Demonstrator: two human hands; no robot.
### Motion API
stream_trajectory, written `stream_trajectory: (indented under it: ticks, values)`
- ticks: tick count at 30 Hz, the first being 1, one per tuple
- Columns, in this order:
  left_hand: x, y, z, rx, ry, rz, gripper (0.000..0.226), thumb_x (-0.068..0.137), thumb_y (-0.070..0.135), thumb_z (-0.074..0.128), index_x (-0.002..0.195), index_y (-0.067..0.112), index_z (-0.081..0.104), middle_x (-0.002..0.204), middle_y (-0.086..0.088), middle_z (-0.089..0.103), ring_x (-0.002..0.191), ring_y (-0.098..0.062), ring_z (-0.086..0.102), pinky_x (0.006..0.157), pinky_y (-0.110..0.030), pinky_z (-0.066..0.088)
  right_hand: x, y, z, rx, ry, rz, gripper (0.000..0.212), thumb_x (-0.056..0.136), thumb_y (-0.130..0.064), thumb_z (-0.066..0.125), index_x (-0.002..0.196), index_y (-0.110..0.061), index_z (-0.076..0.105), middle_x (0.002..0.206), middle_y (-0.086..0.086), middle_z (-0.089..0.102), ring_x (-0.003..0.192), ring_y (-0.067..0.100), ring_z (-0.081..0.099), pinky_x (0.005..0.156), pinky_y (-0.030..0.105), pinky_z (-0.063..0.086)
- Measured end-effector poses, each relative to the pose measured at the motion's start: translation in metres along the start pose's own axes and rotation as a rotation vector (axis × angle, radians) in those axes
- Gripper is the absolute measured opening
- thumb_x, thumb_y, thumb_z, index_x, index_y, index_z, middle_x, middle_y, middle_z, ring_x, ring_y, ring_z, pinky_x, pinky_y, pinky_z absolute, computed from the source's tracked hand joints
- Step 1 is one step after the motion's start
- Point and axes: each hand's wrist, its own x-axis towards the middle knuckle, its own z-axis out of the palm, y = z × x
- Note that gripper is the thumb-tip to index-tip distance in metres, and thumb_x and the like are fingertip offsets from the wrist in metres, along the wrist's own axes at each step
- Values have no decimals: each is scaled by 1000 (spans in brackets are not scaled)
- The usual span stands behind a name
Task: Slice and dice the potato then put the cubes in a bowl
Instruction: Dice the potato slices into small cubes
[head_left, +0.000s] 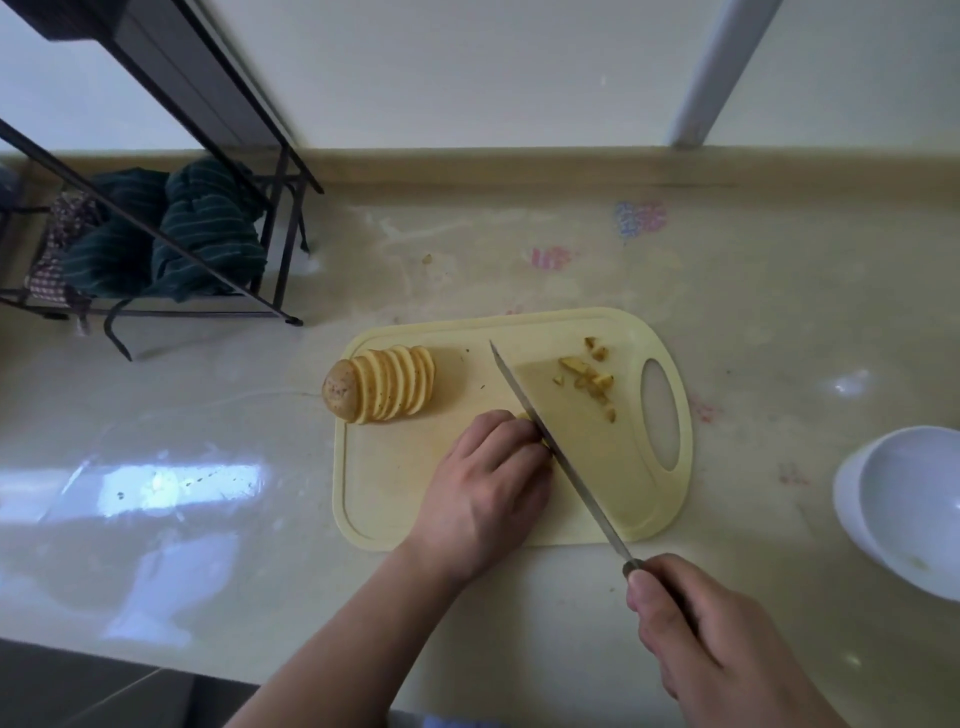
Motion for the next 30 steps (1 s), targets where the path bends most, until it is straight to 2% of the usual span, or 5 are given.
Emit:
stream_trajectory:
  ticks: [9,13,16,22,30]
  values:
    - [3,-2,-2,-21,16,-3,5,88,5,77,92,2,77,105,-9,72,98,-33,64,89,-36,53,-12,-4,-3,-122,-40,50,19,73,-58,29,78,-46,42,55,-9,54,50,8,49,51,18,35]
    - [5,-3,-3,-41,18,6,6,89,8,76,92,3,78,106,-10,73,97,-32,65,91,-33,53,4,-4,0,-156,-32,0,37,84,-66,21,76,-36,41,64,-9,57,57,10,51,58,27,39]
    - [6,-3,-2,-47,14,1,6,89,8,77,91,3,77,106,-11,73,96,-32,64,91,-33,52,25,-9,5,-155,-21,-50,45,86,-64,23,68,-27,40,61,5,55,55,11,49,59,31,39]
    - [1,-4,-3,-35,-2,17,7,91,7,76,94,1,76,104,-13,70,97,-33,64,89,-36,53,29,-9,5,-67,-16,-42,49,86,-63,27,70,-19,41,52,-2,42,47,9,36,53,36,35]
    - [0,-3,-6,-12,-8,16,6,90,6,75,92,0,75,100,-13,69,96,-34,62,87,-37,53,11,-4,0,6,-45,-11,53,75,-73,29,76,-22,45,50,-1,35,44,9,30,48,30,26]
